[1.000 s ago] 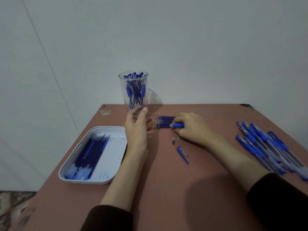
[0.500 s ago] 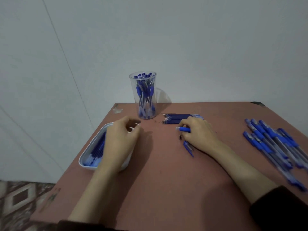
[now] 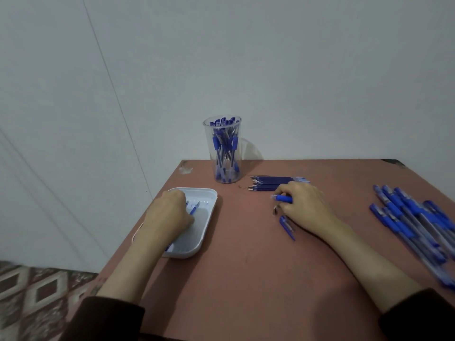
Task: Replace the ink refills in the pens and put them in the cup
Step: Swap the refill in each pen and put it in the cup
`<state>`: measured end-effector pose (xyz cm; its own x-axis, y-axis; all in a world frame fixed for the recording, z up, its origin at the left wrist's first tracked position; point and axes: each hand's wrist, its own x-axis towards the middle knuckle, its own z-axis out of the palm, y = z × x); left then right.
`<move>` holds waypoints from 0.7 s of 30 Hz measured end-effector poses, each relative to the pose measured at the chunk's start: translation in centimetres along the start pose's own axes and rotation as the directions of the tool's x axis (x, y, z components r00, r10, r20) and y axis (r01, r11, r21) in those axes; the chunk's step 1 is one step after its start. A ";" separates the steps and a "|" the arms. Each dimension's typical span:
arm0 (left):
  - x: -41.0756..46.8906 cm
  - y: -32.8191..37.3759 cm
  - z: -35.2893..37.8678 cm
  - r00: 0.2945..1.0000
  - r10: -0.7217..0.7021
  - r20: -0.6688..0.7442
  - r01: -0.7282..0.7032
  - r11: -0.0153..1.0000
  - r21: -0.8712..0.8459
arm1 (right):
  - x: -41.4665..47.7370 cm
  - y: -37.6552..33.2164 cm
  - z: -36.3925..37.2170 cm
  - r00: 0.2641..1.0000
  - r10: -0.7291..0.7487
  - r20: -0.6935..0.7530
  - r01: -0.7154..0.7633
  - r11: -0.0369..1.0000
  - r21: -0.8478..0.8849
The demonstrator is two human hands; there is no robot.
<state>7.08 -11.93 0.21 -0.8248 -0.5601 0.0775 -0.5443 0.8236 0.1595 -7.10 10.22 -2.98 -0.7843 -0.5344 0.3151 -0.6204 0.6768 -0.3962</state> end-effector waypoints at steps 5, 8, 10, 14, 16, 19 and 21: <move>-0.6 1.4 -2.6 0.990 -0.058 -0.129 -0.013 0.870 -0.494 | 0.0 -0.4 -0.6 0.997 0.006 -0.078 -0.006 1.000 -0.003; -0.7 4.3 -3.4 0.993 0.001 -0.115 -0.107 0.386 -0.916 | 0.0 -0.3 -1.0 0.995 0.011 -0.103 -0.011 1.000 -0.003; -0.5 6.3 -2.6 0.993 0.047 -0.109 -0.115 0.169 -0.979 | 0.0 -0.1 -1.4 0.996 0.011 -0.090 -0.012 1.000 -0.007; 0.6 9.1 0.1 0.997 0.016 -0.078 -0.076 -0.063 -0.995 | 0.3 0.7 -2.3 0.999 0.010 -0.046 -0.009 1.000 0.023; 1.1 9.9 0.9 0.999 -0.015 -0.046 -0.048 -0.189 -0.981 | 0.4 1.0 -2.6 0.998 -0.009 -0.060 0.011 0.999 0.033; 1.4 10.9 1.5 0.999 -0.024 -0.021 -0.028 -0.341 -0.940 | 0.5 1.2 -2.8 0.995 -0.028 -0.099 0.031 0.999 0.031; 1.4 11.4 1.8 0.999 -0.034 -0.023 -0.034 -0.374 -0.927 | 0.5 1.3 -2.7 0.995 -0.038 -0.096 0.042 0.998 0.044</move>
<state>-0.56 -3.20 0.31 -0.8019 -0.5900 0.0941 0.3734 -0.3719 0.8498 -8.29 12.18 -0.94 -0.7565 -0.5088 0.4110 -0.6524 0.6310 -0.4197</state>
